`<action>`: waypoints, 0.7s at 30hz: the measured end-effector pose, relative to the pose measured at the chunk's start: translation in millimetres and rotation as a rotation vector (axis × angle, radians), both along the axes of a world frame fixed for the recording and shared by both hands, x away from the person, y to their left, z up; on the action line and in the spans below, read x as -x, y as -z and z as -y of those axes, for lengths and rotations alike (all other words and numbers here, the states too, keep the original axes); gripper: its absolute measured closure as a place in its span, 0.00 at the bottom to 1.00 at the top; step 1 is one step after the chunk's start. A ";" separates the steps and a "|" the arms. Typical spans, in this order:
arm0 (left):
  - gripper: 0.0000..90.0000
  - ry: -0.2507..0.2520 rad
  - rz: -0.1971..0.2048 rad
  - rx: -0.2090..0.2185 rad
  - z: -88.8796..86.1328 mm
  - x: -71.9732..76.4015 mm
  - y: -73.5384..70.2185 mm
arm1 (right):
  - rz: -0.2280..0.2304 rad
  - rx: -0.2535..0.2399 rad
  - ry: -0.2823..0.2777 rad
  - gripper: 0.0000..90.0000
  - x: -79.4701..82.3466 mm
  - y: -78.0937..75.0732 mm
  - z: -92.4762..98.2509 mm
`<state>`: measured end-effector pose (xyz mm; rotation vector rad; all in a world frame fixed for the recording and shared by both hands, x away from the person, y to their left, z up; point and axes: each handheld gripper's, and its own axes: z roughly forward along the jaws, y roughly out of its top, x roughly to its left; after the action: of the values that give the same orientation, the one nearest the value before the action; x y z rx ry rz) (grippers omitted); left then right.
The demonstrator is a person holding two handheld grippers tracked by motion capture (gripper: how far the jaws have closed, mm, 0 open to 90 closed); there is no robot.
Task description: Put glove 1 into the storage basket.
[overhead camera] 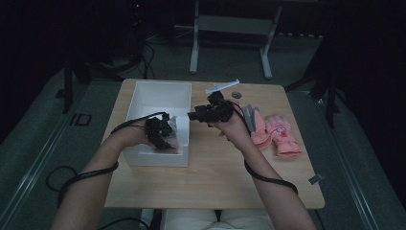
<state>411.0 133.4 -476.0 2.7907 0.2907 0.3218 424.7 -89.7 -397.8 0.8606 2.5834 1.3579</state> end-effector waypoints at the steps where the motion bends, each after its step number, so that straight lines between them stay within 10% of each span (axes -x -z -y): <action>1: 0.55 -0.008 0.007 0.017 -0.8 1.5 -4.4 | 0.005 0.001 -0.002 0.57 3.4 -0.8 3.2; 21: 0.57 -0.047 0.074 0.229 26.7 22.9 -76.2 | 0.114 0.029 0.125 0.59 30.7 7.2 118.9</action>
<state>388.2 106.7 -399.8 2.5443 0.3519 0.3773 393.9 -208.6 -405.0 0.8961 2.4146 1.2924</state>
